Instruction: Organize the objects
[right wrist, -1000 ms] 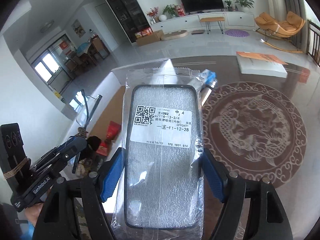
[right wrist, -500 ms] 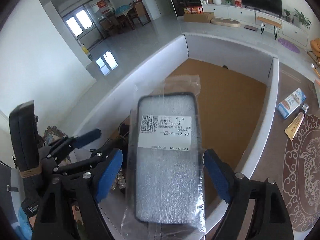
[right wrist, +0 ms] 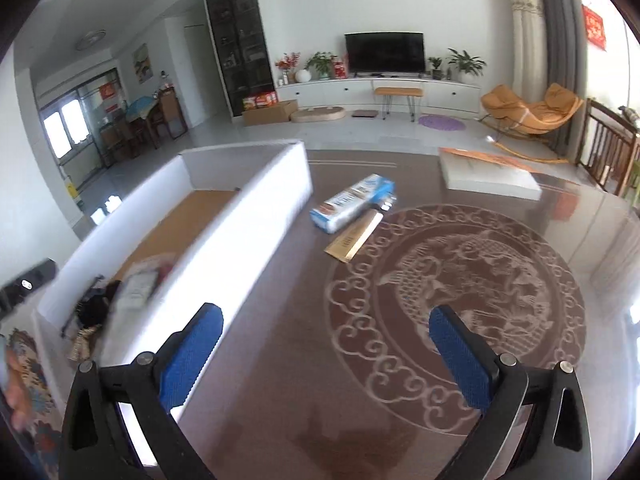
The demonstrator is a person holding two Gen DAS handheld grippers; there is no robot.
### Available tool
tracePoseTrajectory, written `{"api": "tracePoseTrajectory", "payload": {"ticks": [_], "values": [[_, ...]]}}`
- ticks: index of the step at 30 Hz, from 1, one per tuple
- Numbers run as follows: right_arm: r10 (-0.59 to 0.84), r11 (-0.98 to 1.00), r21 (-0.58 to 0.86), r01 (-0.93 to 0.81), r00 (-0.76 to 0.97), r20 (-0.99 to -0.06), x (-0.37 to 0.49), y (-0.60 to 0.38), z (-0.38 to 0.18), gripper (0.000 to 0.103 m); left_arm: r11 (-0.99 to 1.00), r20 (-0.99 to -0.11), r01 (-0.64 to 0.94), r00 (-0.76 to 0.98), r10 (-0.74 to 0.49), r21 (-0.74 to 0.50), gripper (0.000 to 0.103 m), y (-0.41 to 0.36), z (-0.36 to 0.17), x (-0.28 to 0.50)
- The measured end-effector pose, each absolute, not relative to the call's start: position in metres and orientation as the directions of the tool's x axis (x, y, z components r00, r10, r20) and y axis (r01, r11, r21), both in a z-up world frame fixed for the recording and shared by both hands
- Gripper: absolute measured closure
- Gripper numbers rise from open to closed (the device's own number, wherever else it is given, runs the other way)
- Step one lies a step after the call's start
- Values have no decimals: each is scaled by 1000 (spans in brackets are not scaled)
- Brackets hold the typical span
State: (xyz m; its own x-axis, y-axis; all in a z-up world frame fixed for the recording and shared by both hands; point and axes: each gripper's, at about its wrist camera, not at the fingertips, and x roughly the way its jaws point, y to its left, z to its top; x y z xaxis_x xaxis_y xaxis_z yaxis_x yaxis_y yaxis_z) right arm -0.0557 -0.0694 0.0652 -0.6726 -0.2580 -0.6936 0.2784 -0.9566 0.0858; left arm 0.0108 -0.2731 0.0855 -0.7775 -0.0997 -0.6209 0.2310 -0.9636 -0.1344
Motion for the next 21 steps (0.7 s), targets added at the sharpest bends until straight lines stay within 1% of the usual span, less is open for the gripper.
{"api": "tracePoseTrajectory", "payload": {"ticks": [2,5,9,12,14,17,21], "values": [[-145,-982,26,189,-652,-744,-63,-29,34,0,-979,-596,145,-802,-34,-140,13,-242,95,15],[-55,-997,11,75,-615,-786,-64,29,0,0,-989,-587,11,-806,78,-147,12,-191,100,23],[26,-999,-6,-34,-606,-795,-56,79,-18,0,-975,-635,-161,-740,224,-156,6,-119,81,22],[58,-996,-7,-86,-604,-795,-53,95,-26,0,-966,-708,-223,-661,248,-130,6,-73,45,11],[44,-994,27,-110,-601,-798,-52,102,-27,0,-965,-748,-234,-619,241,-117,6,-51,21,0],[42,-993,34,-111,-615,-787,-49,102,-25,0,-971,-788,-218,-580,207,-94,6,-35,-9,-13],[51,-993,25,-114,-612,-789,-50,99,-26,0,-980,-809,-182,-563,168,-77,6,-35,-32,-27]]}}
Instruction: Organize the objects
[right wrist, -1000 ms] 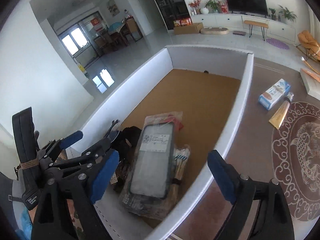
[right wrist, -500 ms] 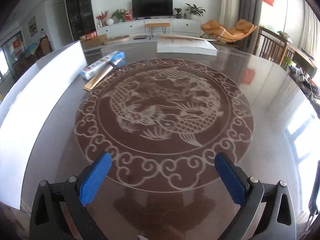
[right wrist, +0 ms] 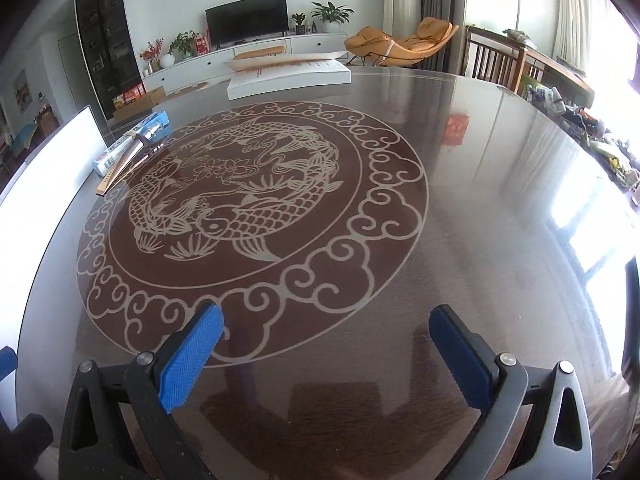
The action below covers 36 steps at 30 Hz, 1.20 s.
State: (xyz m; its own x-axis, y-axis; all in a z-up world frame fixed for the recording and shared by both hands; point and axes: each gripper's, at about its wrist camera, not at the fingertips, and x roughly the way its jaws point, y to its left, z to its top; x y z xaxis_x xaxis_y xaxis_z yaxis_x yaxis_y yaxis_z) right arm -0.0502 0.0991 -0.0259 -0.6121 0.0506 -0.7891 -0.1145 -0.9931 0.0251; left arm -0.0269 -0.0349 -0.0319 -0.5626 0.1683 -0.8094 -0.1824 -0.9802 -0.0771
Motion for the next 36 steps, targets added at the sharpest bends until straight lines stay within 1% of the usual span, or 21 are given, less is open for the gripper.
{"api": "tracePoseTrajectory", "payload": {"ticks": [5,16,23,26,29,32,36], "values": [[54,-991,31,-128,-607,-793,-51,101,-28,0,-991,-818,-126,-564,114,-52,6,-45,-45,-39],[10,-986,93,-137,-610,-793,-49,109,-29,0,-998,-821,-44,-568,58,-40,6,-67,-61,-68],[12,-986,91,-137,-609,-793,-49,110,-30,0,-1000,-802,-16,-598,-9,23,6,-73,-59,-104],[12,-987,90,-137,-608,-794,-49,110,-30,0,-998,-771,6,-636,-47,56,6,-71,-50,-133],[11,-986,91,-137,-609,-793,-49,110,-30,0,-1000,-760,-3,-649,-13,20,6,-70,-45,-180],[9,-986,94,-137,-609,-793,-49,109,-30,0,-1000,-779,-9,-627,8,-3,6,-70,-51,-230],[5,-986,99,-136,-611,-792,-49,108,-29,0,-999,-816,14,-576,-44,44,6,-68,-69,-284]]}}
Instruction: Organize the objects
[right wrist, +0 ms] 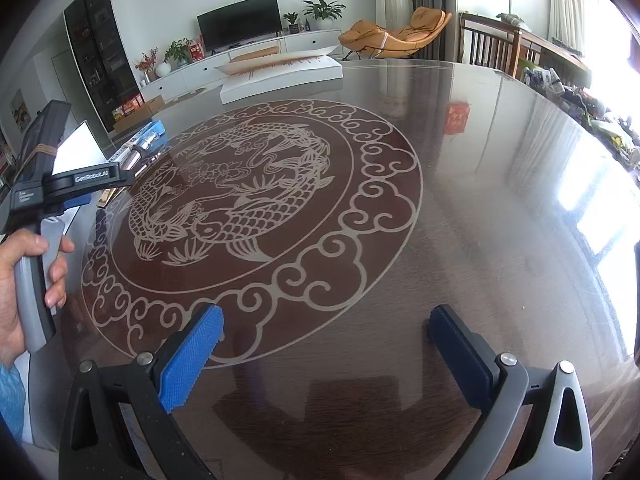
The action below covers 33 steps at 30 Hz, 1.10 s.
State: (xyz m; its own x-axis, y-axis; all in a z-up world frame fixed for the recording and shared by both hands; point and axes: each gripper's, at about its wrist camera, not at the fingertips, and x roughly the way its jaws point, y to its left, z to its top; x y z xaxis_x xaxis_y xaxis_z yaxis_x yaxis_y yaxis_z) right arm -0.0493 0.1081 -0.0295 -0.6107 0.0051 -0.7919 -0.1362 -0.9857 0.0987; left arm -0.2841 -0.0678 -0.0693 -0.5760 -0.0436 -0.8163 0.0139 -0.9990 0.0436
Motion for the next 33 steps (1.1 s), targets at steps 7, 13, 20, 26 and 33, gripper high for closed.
{"api": "tracePoseTrajectory", "payload": {"ticks": [7,13,20,26,33], "values": [[7,-986,97,-137,-609,-793,-49,106,-30,0,-965,-803,-209,-542,249,-158,6,-27,-62,-293],[4,-986,100,-137,-611,-792,-48,106,-30,0,-954,-792,-193,-533,298,-230,6,-36,-57,-241],[6,-986,98,-137,-610,-793,-49,106,-30,0,-986,-821,-99,-546,168,-136,6,-67,-64,-190],[6,-986,98,-137,-610,-793,-49,106,-30,0,-990,-826,-139,-560,66,15,4,-59,-72,-176],[10,-986,93,-137,-607,-794,-49,106,-31,0,-988,-827,-153,-556,78,10,0,-58,-74,-175]]}}
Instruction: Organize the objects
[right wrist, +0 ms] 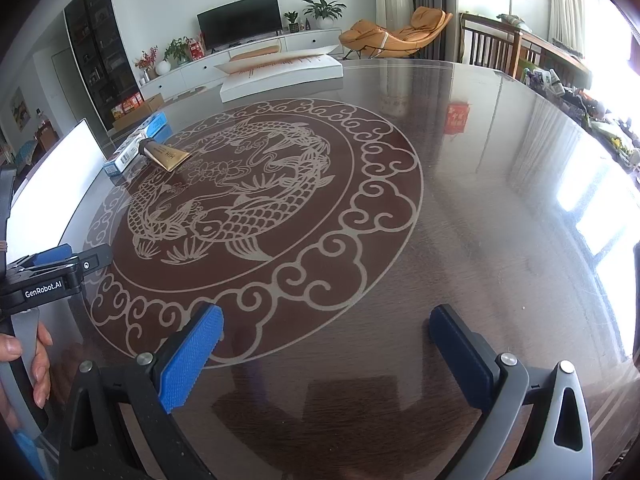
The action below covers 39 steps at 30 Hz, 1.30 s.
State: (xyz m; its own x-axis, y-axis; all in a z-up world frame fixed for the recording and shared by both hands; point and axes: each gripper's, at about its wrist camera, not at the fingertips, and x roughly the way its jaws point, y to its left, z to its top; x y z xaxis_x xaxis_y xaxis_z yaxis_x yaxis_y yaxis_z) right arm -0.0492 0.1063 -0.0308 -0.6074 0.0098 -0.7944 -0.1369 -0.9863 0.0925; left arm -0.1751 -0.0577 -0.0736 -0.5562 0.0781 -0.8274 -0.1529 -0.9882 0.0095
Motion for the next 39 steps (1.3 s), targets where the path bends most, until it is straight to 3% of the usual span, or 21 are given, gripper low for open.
{"api": "tracePoseTrajectory", "payload": {"ticks": [8,14,18,26,31,36,39], "values": [[11,-986,91,-137,-607,-795,-50,107,-31,0,-990,-818,-138,-571,69,12,0,-56,-74,-172],[22,-989,71,-133,-597,-802,-51,106,-34,0,-971,-817,-232,-570,90,54,0,-59,-71,-167],[62,-994,4,-113,-569,-820,-55,98,-36,0,-975,-815,-220,-567,118,12,0,-66,-73,-167],[-158,-964,12,265,-537,-829,-93,47,-34,1,-975,-815,-221,-566,125,4,0,-68,-73,-166],[-228,-926,1,376,-560,-796,-180,10,-16,10,-975,-815,-221,-566,127,1,0,-68,-73,-166],[-257,-882,13,471,-457,-852,-256,-40,-27,27,-975,-815,-221,-565,127,1,0,-68,-73,-166],[-250,-887,9,463,-462,-851,-277,-58,-31,30,-975,-815,-221,-565,127,1,0,-68,-73,-166]]}}
